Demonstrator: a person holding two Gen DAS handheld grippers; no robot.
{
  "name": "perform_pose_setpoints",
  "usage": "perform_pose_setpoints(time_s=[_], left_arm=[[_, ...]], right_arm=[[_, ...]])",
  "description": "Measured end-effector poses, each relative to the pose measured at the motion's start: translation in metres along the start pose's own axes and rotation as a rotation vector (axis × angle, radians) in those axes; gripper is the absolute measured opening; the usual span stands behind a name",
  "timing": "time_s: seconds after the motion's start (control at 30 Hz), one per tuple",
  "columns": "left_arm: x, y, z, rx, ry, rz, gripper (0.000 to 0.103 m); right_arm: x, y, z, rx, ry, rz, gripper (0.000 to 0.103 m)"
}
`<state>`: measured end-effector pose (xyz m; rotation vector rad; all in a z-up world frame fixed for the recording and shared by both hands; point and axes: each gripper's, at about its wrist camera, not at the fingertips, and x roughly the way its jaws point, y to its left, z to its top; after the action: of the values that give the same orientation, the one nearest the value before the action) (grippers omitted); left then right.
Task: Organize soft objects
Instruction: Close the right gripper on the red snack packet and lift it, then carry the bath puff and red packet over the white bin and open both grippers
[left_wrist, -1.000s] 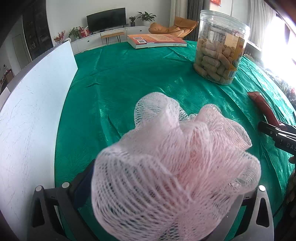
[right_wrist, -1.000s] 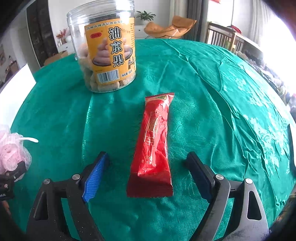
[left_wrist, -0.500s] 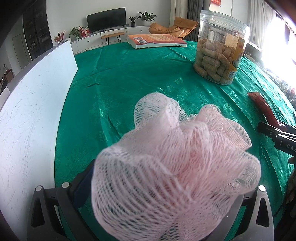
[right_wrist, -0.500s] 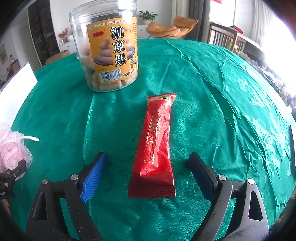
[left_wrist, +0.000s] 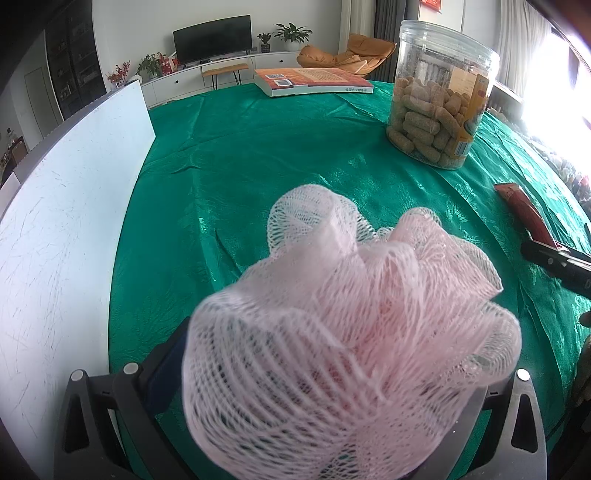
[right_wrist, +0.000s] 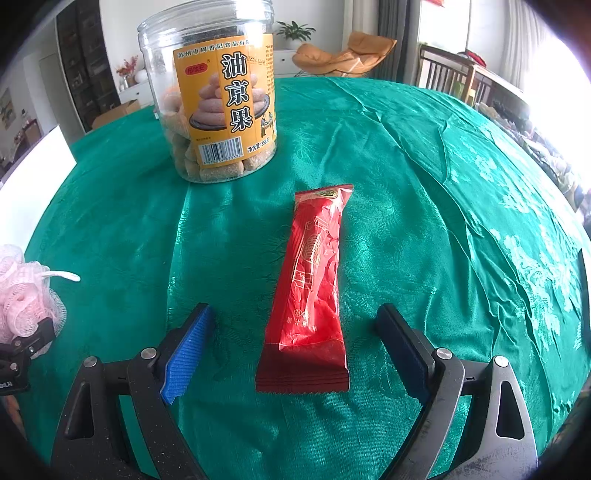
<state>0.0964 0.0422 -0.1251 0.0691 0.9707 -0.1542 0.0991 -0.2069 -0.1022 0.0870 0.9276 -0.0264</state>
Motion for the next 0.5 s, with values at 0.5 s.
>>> perform_pose_setpoints(time_s=[0.5], left_arm=[[-0.014, -0.014, 0.019, 0.042, 0.117, -0.107, 0.097]], right_arm=[[0.018, -0.002, 0.041, -0.011, 0.270, 0.106, 0.082]])
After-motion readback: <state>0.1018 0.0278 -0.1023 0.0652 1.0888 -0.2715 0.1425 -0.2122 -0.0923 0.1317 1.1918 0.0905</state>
